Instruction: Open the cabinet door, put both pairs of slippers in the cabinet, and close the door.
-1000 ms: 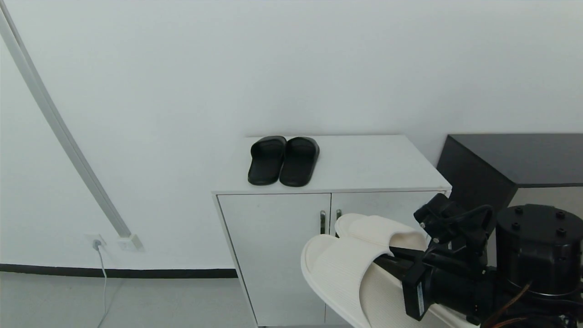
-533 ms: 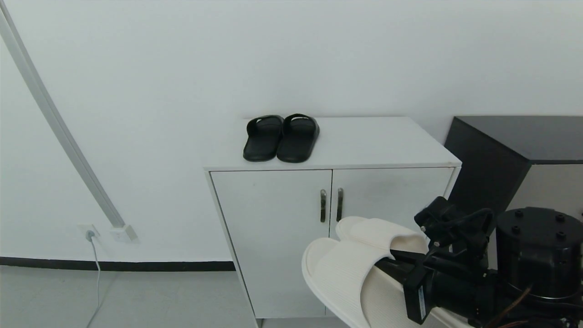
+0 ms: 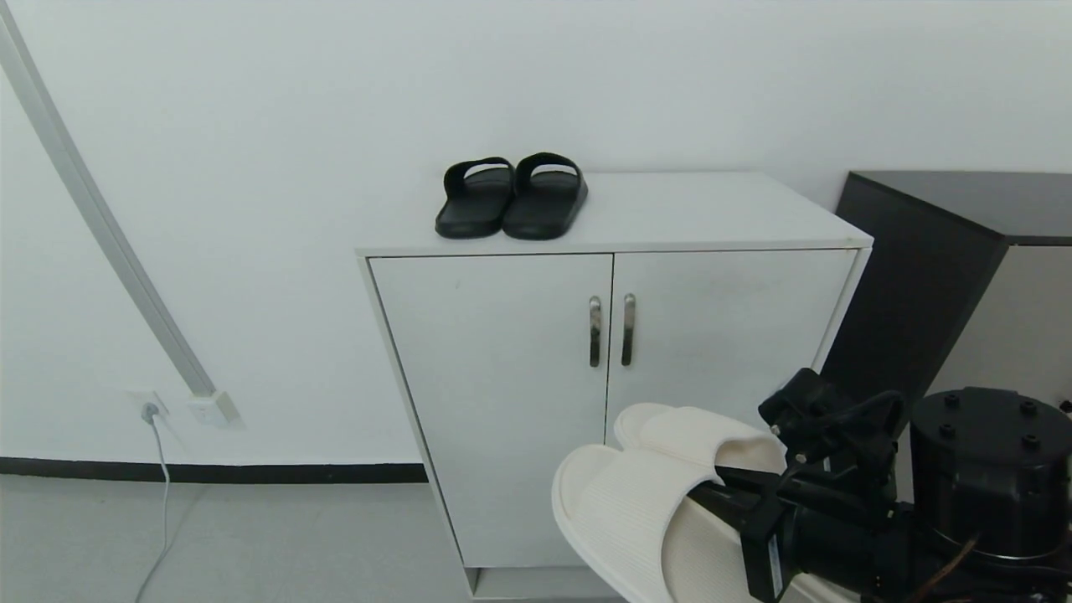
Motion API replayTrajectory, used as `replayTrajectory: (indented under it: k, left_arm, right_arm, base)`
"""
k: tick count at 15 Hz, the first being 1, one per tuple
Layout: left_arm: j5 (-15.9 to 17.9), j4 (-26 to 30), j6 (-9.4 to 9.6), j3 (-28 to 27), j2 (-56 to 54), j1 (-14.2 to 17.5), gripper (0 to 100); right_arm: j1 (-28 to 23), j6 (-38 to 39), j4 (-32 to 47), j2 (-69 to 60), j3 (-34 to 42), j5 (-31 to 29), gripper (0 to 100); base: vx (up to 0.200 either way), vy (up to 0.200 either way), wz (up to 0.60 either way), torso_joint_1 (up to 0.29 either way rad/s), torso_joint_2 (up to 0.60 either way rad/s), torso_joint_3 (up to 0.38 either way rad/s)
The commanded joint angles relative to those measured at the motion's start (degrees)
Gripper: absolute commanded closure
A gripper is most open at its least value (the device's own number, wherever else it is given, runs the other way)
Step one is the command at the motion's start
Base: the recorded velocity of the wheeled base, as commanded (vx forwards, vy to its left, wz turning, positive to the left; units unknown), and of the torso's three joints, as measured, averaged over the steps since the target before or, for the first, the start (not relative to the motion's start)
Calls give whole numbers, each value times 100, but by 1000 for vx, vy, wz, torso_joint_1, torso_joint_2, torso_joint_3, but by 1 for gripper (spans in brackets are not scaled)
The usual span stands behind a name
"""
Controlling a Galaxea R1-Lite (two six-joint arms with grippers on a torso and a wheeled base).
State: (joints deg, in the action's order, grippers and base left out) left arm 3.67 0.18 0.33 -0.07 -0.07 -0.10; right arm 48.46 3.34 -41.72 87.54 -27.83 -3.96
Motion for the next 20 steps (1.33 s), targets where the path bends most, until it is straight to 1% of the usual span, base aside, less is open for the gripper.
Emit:
replayTrajectory:
  k: [1, 7, 12, 15, 17, 18, 19, 20]
  left_arm:
    - [2, -1, 2, -1, 7, 1, 0]
    - [20, -1, 2, -1, 7, 1, 0]
    - [20, 17, 2, -10, 95, 1, 0]
    - [20, 17, 2, -1, 376, 1, 0]
    - [20, 17, 11, -1, 333, 1, 0]
    - [37, -1, 143, -37, 350, -17, 0]
    - [81, 8, 196, -309, 570, -34, 0]
    - [90, 17, 64, -801, 1106, -34, 0]
  right_arm:
    - [15, 0, -3, -9, 15, 1, 100]
    - [15, 0, -3, 9, 67, 1, 100]
    - [15, -88, -3, -27, 173, 9, 100]
    - [15, -88, -3, -18, 182, 9, 100]
    - [15, -97, -3, -18, 173, 1, 100]
    - [6, -88, -12, -35, 182, -34, 100]
    - [-3, -88, -12, -79, 190, -34, 100]
    - [6, -88, -21, -123, 225, 1, 100]
  base:
    - [0, 0, 0, -144, 471, 325]
    - [0, 0, 0, -111, 456, 343]
    - [0, 0, 0, -35, 409, 369]
    - [0, 0, 0, 0, 0, 0]
    - [0, 0, 0, 0, 0, 0]
    - [0, 0, 0, 0, 0, 0]
    - [0, 0, 0, -2, 163, 173]
    - [0, 0, 0, 7, 129, 95]
